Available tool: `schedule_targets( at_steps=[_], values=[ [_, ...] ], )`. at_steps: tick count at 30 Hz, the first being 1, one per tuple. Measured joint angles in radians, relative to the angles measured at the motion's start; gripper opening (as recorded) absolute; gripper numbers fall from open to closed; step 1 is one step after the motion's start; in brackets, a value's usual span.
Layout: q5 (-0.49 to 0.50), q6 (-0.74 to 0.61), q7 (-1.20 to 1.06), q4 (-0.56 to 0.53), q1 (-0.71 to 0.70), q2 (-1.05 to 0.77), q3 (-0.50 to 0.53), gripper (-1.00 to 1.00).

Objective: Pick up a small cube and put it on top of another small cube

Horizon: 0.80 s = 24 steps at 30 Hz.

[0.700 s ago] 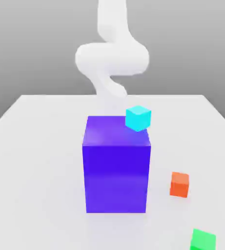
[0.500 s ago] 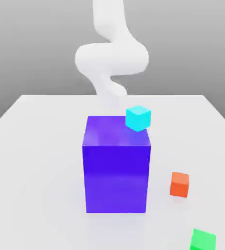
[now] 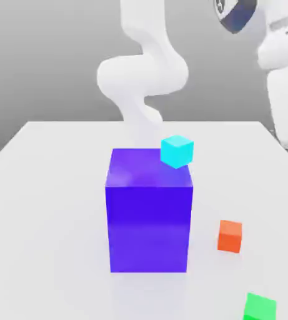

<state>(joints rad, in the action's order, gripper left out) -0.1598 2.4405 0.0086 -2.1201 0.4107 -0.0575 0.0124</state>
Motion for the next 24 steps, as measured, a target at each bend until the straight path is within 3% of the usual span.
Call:
schedule_targets(
  at_steps=[12,16,17,24],
  values=[
    [0.179,0.088,-0.228,0.086,0.113,-0.413,-0.066,0.00],
    [0.213,0.175,-0.239,0.119,0.134,-0.557,-0.059,0.00],
    [0.214,0.195,-0.239,0.126,0.136,-0.584,-0.057,-1.00],
    [0.214,0.193,-0.240,0.126,0.137,-0.585,-0.057,-1.00]
  ],
)
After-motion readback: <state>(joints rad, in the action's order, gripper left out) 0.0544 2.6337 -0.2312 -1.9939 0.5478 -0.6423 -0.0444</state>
